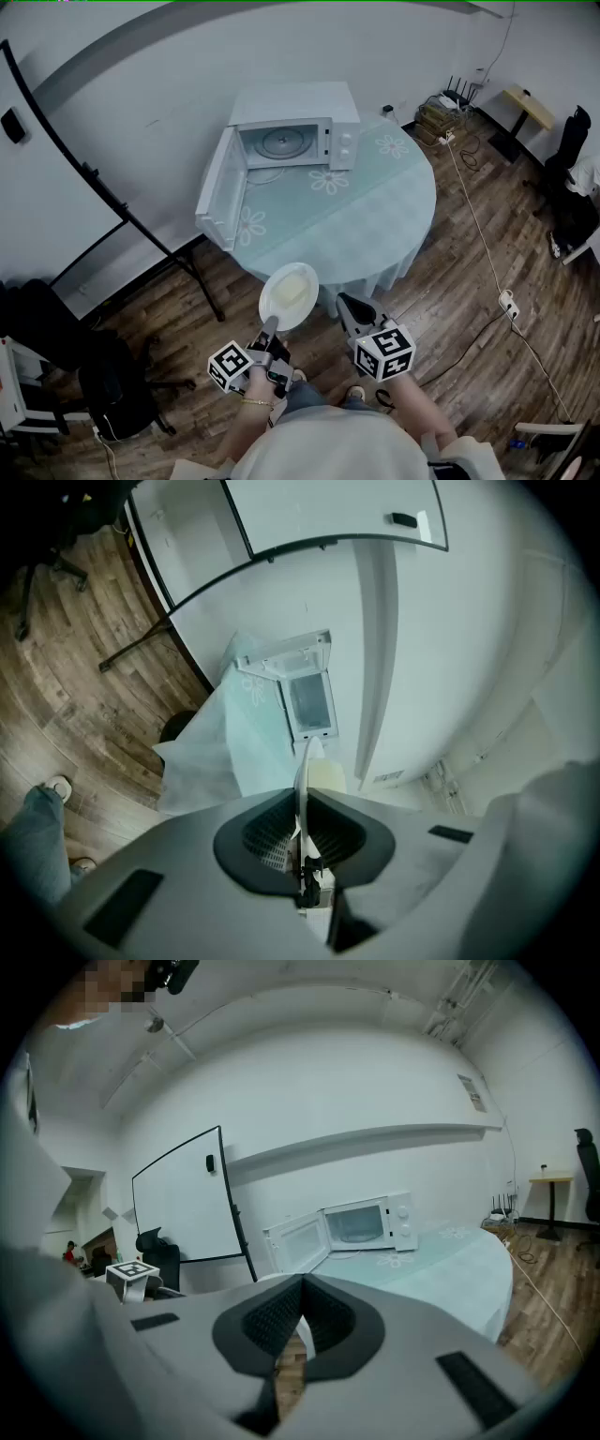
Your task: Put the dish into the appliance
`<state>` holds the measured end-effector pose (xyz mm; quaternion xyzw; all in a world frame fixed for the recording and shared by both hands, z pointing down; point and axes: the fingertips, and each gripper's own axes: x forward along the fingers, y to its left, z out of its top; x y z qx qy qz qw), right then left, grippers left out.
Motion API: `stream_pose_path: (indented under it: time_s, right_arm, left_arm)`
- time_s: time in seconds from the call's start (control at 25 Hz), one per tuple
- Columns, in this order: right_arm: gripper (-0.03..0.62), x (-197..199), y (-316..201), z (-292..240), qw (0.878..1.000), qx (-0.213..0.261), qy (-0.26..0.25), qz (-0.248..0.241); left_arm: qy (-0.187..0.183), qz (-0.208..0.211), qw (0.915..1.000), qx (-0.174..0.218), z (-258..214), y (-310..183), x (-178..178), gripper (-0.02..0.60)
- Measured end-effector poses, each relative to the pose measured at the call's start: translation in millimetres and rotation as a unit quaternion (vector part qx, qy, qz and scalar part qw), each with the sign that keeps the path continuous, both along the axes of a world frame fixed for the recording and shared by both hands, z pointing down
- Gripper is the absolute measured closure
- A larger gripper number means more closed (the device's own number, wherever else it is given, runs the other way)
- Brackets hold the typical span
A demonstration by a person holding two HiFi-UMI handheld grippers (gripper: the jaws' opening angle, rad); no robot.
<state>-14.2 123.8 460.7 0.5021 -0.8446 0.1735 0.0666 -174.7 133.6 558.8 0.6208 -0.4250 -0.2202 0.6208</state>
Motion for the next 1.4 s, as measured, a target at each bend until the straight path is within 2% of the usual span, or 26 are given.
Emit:
stream_pose_path:
  time_s: [0.16,0.28,0.56,0.88,1.04,1.4]
  right_arm:
    - [0.589,30.9,66.7,4.0,1.0,-0.002,-0.006,-0.006]
    - [0.589,55.3,110.2,14.3,1.0,-0.01,0.008,-0.023]
    - [0.589,91.7,163.2,22.6,0.999,-0.011,0.011,-0.043]
    - [0.589,105.5,186.8,18.9,0.998,-0.004,-0.006,-0.055]
    - [0.589,106.3,185.3,14.4,0.998,0.0,-0.012,-0.065]
    - [0.589,105.5,187.6,18.7,0.996,-0.006,-0.023,-0.082]
  left_arm:
    - [-0.008,-0.006,0.9998,0.016,-10.5,58.4,26.9,0.545]
    - [0.01,-0.024,0.9995,0.018,-10.7,102.0,52.5,0.545]
    - [0.023,-0.047,0.9985,0.014,-11.1,163.7,86.6,0.545]
    - [0.024,-0.058,0.9978,0.024,-16.5,185.7,100.3,0.545]
    - [0.031,-0.064,0.997,0.031,-23.2,183.0,104.1,0.545]
    - [0.022,-0.076,0.9962,0.035,-25.8,183.7,105.0,0.545]
